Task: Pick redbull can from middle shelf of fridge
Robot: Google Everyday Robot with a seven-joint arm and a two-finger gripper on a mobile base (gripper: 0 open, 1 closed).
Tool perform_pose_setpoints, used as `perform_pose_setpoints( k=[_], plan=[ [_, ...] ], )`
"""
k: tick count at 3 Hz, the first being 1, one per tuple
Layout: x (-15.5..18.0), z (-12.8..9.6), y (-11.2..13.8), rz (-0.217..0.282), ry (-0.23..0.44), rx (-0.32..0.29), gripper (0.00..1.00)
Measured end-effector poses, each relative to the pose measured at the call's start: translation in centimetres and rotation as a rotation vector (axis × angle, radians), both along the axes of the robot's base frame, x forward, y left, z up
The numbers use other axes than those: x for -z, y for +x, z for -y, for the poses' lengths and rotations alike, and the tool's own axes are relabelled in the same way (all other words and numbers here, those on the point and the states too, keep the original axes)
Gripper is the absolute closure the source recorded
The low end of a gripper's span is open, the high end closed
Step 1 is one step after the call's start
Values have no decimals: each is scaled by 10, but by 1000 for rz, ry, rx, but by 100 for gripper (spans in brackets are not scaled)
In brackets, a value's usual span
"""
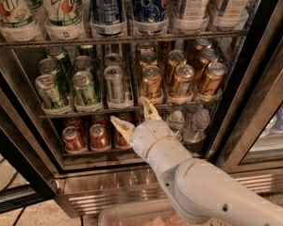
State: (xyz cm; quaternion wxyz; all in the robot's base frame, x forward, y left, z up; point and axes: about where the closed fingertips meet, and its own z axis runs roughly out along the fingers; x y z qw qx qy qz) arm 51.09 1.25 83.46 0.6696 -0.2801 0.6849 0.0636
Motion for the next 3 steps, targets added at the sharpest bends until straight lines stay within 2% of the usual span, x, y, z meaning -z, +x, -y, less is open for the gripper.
perform_pose_setpoints(
  k=[3],
  plan=[
    [10,-18,32,37,5,-5,47]
  ],
)
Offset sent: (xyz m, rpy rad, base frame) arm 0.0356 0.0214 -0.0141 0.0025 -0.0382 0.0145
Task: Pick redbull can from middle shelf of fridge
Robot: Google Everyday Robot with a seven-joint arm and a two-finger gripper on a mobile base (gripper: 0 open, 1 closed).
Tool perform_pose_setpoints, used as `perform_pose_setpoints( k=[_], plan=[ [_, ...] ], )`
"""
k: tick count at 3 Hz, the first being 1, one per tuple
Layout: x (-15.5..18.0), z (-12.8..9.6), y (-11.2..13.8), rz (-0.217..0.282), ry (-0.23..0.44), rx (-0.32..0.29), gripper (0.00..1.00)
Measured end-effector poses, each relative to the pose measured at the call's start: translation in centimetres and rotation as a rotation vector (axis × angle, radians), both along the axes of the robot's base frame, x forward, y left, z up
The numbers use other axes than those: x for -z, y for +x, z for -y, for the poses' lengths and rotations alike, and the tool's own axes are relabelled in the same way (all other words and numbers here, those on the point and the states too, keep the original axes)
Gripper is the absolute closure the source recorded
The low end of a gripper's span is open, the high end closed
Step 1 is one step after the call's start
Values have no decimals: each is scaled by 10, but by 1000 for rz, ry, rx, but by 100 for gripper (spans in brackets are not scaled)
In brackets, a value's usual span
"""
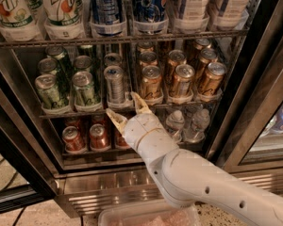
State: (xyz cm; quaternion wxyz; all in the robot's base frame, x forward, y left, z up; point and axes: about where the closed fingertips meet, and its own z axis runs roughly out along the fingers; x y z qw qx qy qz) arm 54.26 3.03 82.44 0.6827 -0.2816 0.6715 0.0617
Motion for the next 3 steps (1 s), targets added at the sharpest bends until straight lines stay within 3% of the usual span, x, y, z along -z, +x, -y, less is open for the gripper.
perform_pose_setpoints(
  k=[1,2,3],
  plan=[
    [-3,-1,10,19,6,13,48],
    [-4,-18,45,29,63,33,52],
    [-3,-19,48,28,67,38,53]
  ],
)
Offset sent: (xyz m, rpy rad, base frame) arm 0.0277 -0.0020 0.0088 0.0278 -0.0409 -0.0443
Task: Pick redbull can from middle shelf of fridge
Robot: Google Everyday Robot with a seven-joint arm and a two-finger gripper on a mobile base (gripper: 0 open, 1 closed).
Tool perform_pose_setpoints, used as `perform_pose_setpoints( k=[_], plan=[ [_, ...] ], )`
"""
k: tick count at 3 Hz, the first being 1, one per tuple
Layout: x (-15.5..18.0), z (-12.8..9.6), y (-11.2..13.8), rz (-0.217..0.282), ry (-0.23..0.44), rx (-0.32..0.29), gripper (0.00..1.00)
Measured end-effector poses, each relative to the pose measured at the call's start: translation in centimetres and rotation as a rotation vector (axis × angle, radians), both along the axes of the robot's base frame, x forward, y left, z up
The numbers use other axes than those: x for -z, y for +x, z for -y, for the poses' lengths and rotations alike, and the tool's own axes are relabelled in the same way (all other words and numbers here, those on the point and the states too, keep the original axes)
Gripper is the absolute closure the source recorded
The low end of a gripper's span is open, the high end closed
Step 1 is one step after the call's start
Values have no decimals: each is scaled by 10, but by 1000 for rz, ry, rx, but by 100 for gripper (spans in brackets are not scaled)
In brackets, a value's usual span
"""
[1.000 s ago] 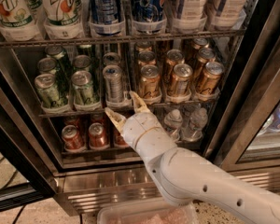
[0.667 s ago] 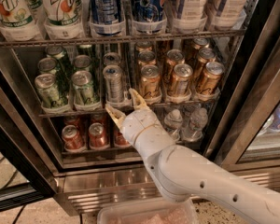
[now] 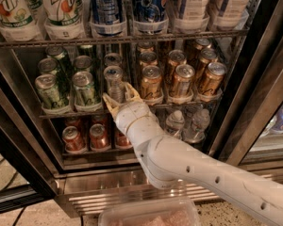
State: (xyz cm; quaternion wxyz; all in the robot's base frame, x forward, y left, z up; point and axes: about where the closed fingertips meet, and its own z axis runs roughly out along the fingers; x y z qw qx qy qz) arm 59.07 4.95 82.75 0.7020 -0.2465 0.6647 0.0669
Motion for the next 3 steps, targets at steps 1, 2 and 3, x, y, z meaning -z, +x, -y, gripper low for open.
perform_pose_setpoints(
  k=[1,2,3],
  plan=[
    [0,0,3,1,3,8,57],
    [0,1,4,1,4,10,76],
    [0,1,4,1,4,10,100]
  ],
)
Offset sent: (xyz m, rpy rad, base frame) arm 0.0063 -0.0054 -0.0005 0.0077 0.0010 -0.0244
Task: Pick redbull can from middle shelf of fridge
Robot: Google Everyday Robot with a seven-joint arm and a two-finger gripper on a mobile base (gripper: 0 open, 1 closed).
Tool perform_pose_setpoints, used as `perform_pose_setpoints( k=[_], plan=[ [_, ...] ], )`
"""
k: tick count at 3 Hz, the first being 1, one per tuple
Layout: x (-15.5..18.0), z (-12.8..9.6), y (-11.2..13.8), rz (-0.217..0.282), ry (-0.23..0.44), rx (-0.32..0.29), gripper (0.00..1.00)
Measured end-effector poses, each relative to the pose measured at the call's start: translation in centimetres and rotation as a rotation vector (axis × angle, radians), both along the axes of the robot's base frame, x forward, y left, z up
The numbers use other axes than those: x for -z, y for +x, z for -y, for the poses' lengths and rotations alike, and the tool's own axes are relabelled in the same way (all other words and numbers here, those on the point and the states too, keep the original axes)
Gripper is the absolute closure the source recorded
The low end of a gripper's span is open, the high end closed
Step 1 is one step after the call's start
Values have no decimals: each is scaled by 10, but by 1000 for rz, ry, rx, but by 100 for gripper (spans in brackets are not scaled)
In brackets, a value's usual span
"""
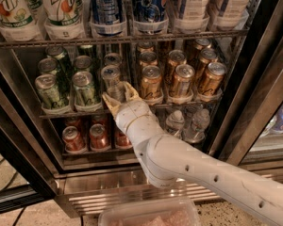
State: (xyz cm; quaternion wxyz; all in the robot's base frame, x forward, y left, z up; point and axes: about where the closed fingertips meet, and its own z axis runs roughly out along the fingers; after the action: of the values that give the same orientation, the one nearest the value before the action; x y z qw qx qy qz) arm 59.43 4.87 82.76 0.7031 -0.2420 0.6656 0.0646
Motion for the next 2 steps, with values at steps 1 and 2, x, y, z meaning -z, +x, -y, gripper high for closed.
perform_pose_setpoints(
  k=[1,2],
  plan=[
    [-1,0,0,-1,4,0,100],
    [-12,2,2,2,41,-6,100]
  ],
)
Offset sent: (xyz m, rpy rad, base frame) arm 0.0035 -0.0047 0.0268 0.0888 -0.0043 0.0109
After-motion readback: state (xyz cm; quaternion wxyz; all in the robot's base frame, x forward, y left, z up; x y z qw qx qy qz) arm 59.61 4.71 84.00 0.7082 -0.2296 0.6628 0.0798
